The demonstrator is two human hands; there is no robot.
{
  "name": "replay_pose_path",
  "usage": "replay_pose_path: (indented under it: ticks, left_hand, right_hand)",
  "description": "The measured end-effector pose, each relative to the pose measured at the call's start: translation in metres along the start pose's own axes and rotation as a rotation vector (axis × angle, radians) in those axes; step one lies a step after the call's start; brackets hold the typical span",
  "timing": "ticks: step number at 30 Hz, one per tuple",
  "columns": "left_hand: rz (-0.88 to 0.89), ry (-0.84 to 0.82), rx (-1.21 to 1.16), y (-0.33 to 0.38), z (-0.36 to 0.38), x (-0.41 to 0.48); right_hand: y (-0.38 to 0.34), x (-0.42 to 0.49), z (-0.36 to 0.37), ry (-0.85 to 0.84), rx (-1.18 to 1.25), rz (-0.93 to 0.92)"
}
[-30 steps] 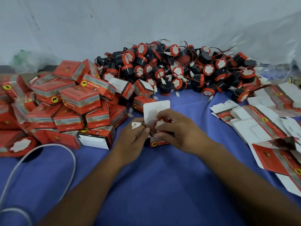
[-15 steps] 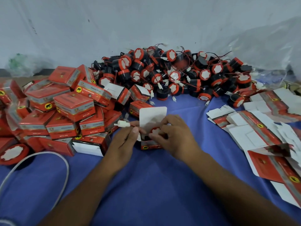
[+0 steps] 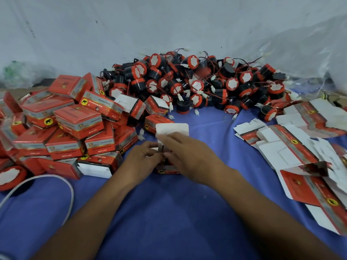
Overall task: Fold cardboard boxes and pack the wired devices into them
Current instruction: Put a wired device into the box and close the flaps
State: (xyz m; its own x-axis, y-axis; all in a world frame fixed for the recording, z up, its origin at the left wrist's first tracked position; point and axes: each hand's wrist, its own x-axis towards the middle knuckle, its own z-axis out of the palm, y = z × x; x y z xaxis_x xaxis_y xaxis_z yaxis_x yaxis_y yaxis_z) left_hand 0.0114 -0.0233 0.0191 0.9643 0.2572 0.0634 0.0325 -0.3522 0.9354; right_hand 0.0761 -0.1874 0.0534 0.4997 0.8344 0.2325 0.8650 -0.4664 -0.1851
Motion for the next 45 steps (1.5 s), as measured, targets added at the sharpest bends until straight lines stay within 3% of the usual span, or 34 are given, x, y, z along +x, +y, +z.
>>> replay_pose_path:
  ticks: [3, 11, 15, 20, 29, 35, 40, 45]
  left_hand:
    - [-0.049, 0.044, 0.041, -0.002, 0.002, 0.002]
    - [-0.032, 0.307, -0.138, -0.005, 0.021, -0.005]
    - [-0.154, 0.274, -0.33, -0.003, 0.016, -0.001]
    - [-0.182, 0.213, -0.314, -0.004, 0.012, 0.005]
    - [-0.201, 0.275, -0.259, -0.001, 0.02, 0.009]
    - [-0.132, 0.326, -0.289, -0.004, 0.024, 0.0]
    - [-0.056, 0.518, -0.389, -0.006, 0.026, -0.007]
    - [0.16, 0.475, -0.15, -0.007, 0.028, -0.014]
  right_hand:
    - [0.002, 0.0, 0.002, -0.054, -0.011, -0.01]
    - [0.005, -0.005, 0.009, -0.025, 0.132, 0.025]
    - [0.005, -0.004, 0.011, -0.006, 0.124, 0.027]
    - [0.001, -0.004, 0.013, 0.021, 0.091, 0.038]
    - [-0.005, -0.002, 0.014, 0.054, 0.013, 0.046]
    - [-0.001, -0.004, 0.014, 0.081, 0.072, 0.023]
    - [0.006, -0.002, 0.017, 0.081, 0.066, -0.001]
    - [0.012, -0.005, 0.015, 0.068, 0.054, -0.029]
